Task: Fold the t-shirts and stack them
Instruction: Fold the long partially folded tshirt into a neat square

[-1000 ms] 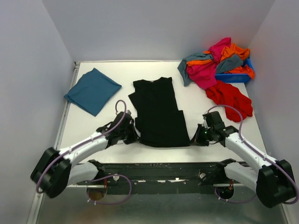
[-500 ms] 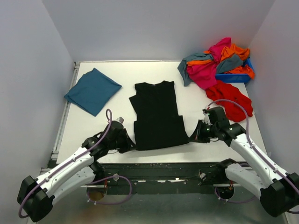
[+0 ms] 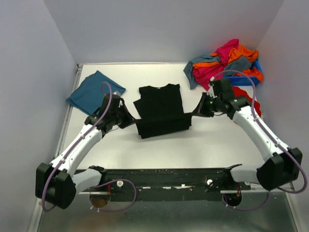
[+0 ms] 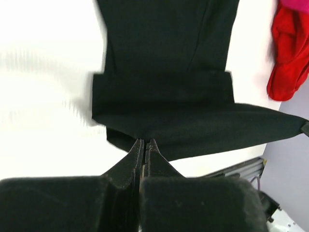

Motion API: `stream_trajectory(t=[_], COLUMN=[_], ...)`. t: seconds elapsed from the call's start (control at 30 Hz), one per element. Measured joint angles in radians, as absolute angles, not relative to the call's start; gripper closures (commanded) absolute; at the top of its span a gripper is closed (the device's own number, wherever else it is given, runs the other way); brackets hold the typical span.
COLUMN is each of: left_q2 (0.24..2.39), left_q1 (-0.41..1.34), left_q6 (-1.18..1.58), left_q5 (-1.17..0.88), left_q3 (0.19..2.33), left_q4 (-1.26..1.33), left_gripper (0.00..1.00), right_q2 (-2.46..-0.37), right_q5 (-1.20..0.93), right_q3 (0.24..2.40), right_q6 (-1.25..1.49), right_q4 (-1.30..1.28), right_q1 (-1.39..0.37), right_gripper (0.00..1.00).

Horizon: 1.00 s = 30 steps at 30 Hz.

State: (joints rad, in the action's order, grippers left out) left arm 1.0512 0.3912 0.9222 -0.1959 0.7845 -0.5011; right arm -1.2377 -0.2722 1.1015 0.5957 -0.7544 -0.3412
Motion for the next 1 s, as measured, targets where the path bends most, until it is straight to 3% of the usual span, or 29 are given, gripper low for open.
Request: stream_trajectory(t=[0.33,0.77,0.8,0.83,0.87,0.93,0.97,1.0], left_q2=[1.393,1.782,1.803,1.840,1.874,1.937,1.979,2.020], left_q1=[0.301,0.196,0.194,0.191,0.190,0.188,0.187,0.186], left_q6=[0.820,0.797,0.797,0.797,0.797,0.797,0.799,0.794], left_q5=[-0.188,-0.183,-0.183,-0.183,-0.184,-0.184,-0.184,-0.184], left_q3=[1.127,1.385,1.406,1.438,1.473,1.533,1.570,1.604], left_q4=[-0.461,-0.381,-0.371,-0.360,-0.343,-0.322,-0.304,-0.281], left_gripper=[1.00,1.00,0.98,0.83,0.65,0.35,0.25,0.21], right_q2=[-1.647,-2.164,-2.206,-2.246,-2.284,-2.357,-2.391,-2.427], right_q5=[-0.281,-0.356,-0.365,-0.375,-0.388,-0.416,-0.430,-0.437], right_q3=[1.481,2.058,2.115,2.167,2.212,2.281,2.308,2.332], right_q6=[0.582,0.583,0.583,0.584,0.586,0.596,0.608,0.614], right_q4=[-0.749,-0.790,-0.791,-0.791,-0.786,-0.766,-0.750,-0.733], right_q1=[-0.245,-0.212,-0.208,-0.204,-0.198,-0.183,-0.175,-0.167], right_gripper=[0.99,0.99,0.99,0.98,0.83,0.22,0.08,0.06])
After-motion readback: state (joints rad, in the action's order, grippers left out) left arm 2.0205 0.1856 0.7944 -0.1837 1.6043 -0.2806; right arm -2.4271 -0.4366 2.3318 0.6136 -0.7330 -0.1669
